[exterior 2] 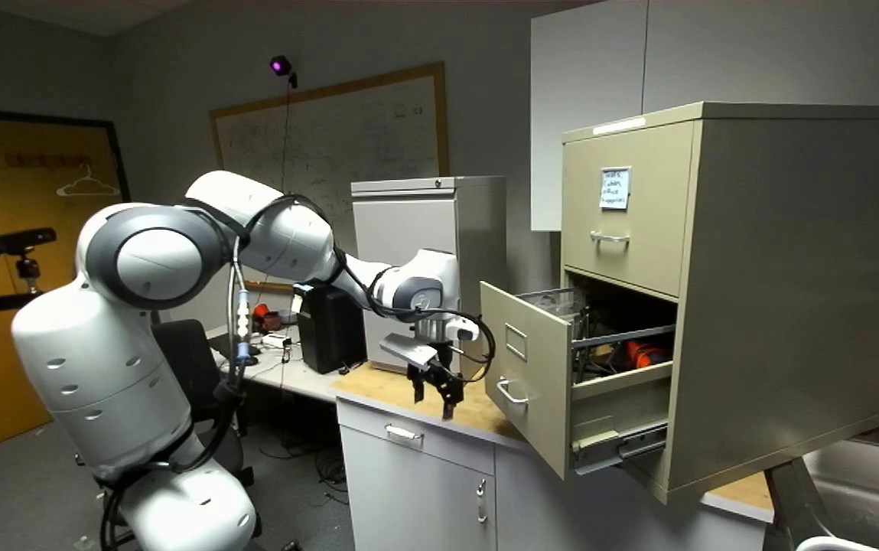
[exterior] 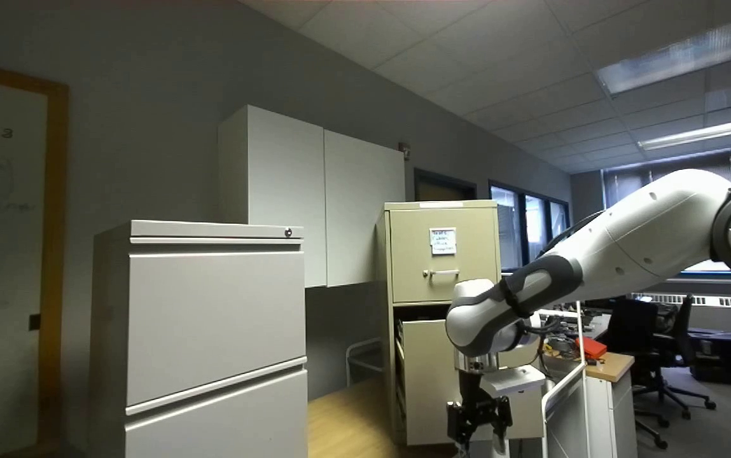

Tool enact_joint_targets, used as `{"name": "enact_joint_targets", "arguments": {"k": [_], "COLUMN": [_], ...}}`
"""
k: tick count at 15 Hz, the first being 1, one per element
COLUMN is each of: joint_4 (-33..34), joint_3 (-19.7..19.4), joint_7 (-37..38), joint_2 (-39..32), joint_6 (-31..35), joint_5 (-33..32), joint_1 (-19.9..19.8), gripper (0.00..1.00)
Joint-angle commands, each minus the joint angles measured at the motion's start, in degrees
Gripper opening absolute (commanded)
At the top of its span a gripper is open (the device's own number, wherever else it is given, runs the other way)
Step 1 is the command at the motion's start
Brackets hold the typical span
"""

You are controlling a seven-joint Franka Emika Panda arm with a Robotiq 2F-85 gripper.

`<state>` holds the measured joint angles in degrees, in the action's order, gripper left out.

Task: Close the bottom drawer of the right cabinet

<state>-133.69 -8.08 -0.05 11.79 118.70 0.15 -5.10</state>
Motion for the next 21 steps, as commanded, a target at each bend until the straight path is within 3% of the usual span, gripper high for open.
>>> {"name": "enact_joint_targets", "arguments": {"k": [1,2,3,4,6,10,15,19,21], "joint_4": [2.5,3.4,4.1,5.4,7.9,12.8,18.3,24.1,27.4], "joint_3": [1.0,1.0,1.0,1.2,1.3,1.9,3.5,3.3,3.0], "joint_7": [0.8,1.0,0.9,1.2,1.4,3.0,9.2,16.0,20.2], "joint_2": [1.0,0.9,0.9,0.8,0.3,0.1,-3.5,-12.2,-17.1], "joint_6": [-1.7,-2.0,-2.2,-2.8,-3.6,-4.7,4.2,15.2,15.7], "joint_5": [-1.8,-2.1,-2.3,-3.1,-4.6,-9.2,-19.1,-26.5,-30.3], "joint_1": [-0.7,-0.8,-0.7,-0.8,-0.9,-1.0,-1.7,-2.4,-2.3], "gripper": [1.0,1.0,0.94,0.75,0.69,0.37,0.0,0.0,0.0]}}
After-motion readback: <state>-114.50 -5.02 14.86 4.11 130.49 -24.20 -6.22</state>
